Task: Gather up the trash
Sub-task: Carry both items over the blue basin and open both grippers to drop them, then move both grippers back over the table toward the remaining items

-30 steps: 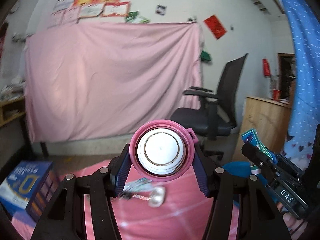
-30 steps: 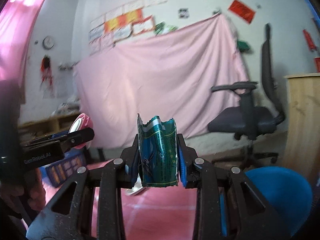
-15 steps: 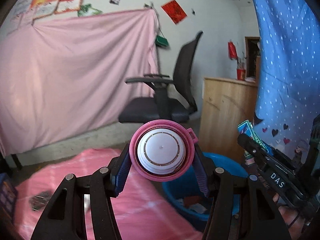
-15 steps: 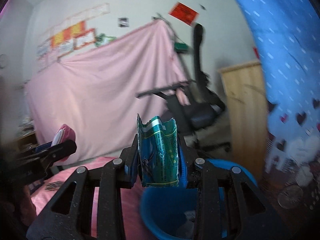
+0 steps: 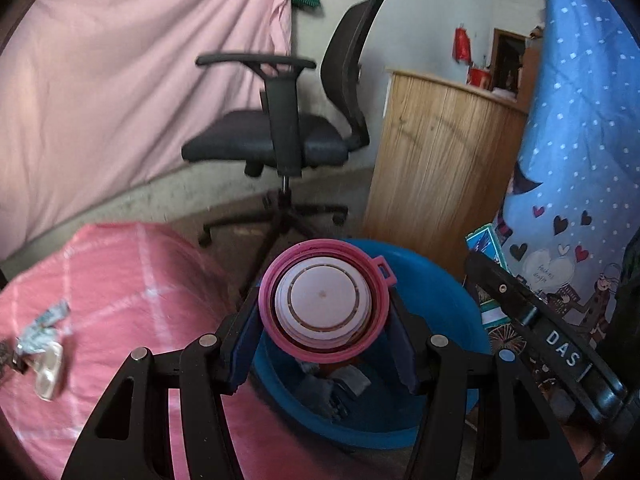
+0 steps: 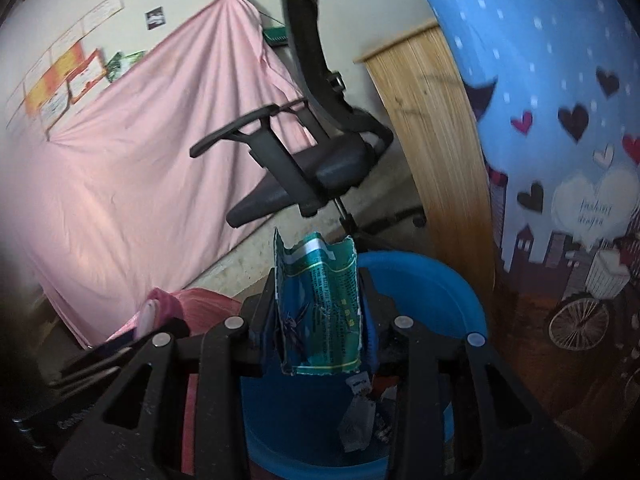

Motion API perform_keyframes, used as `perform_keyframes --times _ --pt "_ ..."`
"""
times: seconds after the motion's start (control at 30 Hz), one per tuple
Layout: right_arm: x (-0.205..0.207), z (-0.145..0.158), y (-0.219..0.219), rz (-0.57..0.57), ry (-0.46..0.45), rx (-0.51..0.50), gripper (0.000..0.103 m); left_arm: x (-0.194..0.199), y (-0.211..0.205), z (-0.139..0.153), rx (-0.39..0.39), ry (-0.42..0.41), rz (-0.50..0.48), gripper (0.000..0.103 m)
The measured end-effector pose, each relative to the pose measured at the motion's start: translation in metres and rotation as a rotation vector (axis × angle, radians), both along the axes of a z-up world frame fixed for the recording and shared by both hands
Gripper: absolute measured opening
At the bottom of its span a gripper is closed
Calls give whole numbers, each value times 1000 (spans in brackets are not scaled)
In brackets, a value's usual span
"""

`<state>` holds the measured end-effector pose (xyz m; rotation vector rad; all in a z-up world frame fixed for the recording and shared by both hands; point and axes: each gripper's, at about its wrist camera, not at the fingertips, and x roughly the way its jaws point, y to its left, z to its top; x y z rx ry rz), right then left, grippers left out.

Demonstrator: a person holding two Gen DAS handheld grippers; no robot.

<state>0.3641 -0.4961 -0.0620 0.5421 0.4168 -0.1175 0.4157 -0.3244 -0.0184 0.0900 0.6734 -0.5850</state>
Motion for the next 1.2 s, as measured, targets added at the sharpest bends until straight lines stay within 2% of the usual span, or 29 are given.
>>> perform_keyframes --times 0.13,0.23,0.37,0.53,0.67,0.87,1.07,1.13,1.2 --pt "7 -11 -3 13 32 35 65 11 -5 -7 20 29 18 54" --pt "9 -13 -1 15 31 43 68 15 -5 -10 32 26 38 58" --pt "8 -14 1 16 29 36 77 17 6 -10 9 33 60 60" --pt "11 -14 1 18 33 41 83 18 19 -4 -15 31 92 61" --pt "12 -12 4 30 21 31 91 16 33 2 -41 22 126 67" --pt "16 -10 10 52 15 32 98 13 56 11 -65 8 172 68" --pt "13 3 19 62 -32 -10 102 4 81 23 -86 -49 225 69" --pt "8 13 25 72 -74 -28 103 -1 92 27 -100 -68 244 70" --pt "4 23 32 84 -118 -54 103 -7 105 33 -121 -93 271 79"
